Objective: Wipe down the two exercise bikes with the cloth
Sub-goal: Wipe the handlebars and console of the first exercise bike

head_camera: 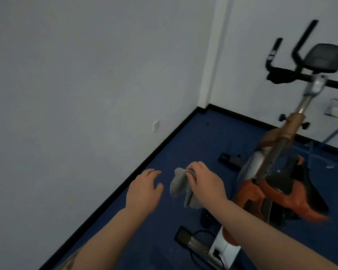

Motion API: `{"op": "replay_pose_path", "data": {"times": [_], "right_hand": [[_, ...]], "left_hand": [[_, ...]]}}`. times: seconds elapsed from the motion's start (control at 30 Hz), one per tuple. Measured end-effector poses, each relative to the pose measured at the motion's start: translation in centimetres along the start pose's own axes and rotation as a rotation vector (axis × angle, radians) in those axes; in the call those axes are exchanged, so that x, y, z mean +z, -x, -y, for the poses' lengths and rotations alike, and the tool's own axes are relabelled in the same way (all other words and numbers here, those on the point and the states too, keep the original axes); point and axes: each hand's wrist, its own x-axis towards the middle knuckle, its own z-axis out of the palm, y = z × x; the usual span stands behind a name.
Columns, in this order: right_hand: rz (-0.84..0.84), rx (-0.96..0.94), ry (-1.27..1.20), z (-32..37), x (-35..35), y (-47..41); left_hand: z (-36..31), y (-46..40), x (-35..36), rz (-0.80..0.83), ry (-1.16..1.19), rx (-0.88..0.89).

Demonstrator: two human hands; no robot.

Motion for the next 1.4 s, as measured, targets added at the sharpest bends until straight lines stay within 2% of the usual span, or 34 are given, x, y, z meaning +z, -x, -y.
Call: {"op": "replay_pose_path", "data": {"times": [0.13, 0.33, 0.53, 0.8, 0.9, 1.13, 1.27, 1.4], "right_hand": [[-0.061, 0.079, 0.070, -2.2, -0.8, -2.6], [-0.119, 0.184, 0.104, -6.3, -2.4, -7.5], [-0.173, 0.264, 0.134, -10.2, -4.7, -12.3], [-0.186, 0.388, 0.142, -14.1, -5.4, -19.3], [-0.219, 0.454, 0.105, -16.1, -5.4, -23.3], [-0.398, 0.688, 0.014, -19.4, -7.5, -33.3], [-0.606, 0.783, -0.133, -20.6, -9.6, -37.3], [-0.782, 0.872, -0.294, -21.8, -10.9, -38.6]], "left_hand": [[-2.7, -5.4, 0.9, 0.037, 0.017, 0.149], [-6.0, -13.3, 1.8, 0.082, -0.020, 0.278], [-10.7, -21.1, 2.9, 0.084, 0.055, 0.364], [-13.2, -30.6, 5.2, 0.191, 0.088, 0.415], [-14.6, -36.0, 6.1, 0.223, 0.078, 0.494], [-17.9, -49.7, 5.1, 0.286, 0.052, 0.663], [-20.6, -55.6, 4.3, 0.294, 0.028, 0.753], [-23.2, -57.6, 4.8, 0.347, 0.124, 0.784]]}}
